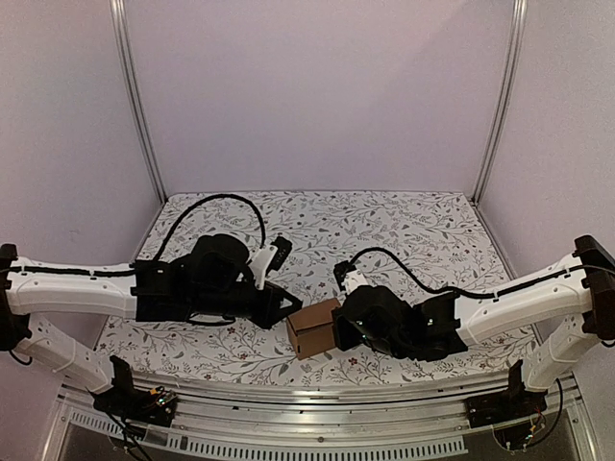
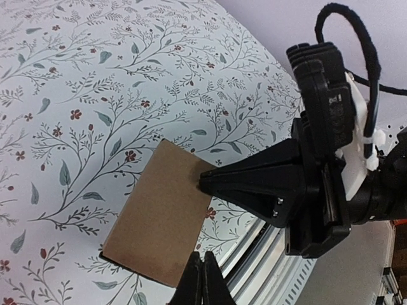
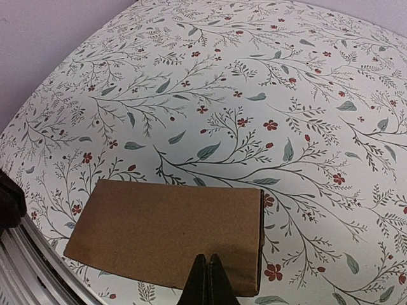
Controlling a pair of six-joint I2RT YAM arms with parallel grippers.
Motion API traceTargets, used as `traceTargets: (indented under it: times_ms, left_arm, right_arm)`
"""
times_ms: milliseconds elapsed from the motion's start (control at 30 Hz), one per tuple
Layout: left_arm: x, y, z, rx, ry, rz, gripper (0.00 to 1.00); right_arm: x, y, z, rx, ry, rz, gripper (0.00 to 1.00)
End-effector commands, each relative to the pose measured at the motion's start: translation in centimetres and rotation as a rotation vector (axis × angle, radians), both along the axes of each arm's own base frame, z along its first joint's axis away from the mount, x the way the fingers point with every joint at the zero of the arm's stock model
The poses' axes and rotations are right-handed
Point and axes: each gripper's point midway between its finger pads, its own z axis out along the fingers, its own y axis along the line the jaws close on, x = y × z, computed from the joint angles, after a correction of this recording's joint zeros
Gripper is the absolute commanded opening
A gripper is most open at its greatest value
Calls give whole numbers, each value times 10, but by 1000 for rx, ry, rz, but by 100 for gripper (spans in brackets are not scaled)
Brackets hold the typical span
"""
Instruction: Fold the paper box
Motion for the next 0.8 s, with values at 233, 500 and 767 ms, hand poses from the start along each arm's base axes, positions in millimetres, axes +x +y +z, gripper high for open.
traceTargets:
  times_ms: [233,500,767]
  left_arm:
    - [-1,1,-56,-60,127,-29,0]
    - [-14,22,-119,40,232,-12,0]
    - [-9,41,-116,101,185,26,0]
  right_arm:
    - [-6,-7,-28,-78,55,15,0]
    - [-5,-5,-26,-83,45,25,0]
    - [4,-4,25,-62,-32,55,0]
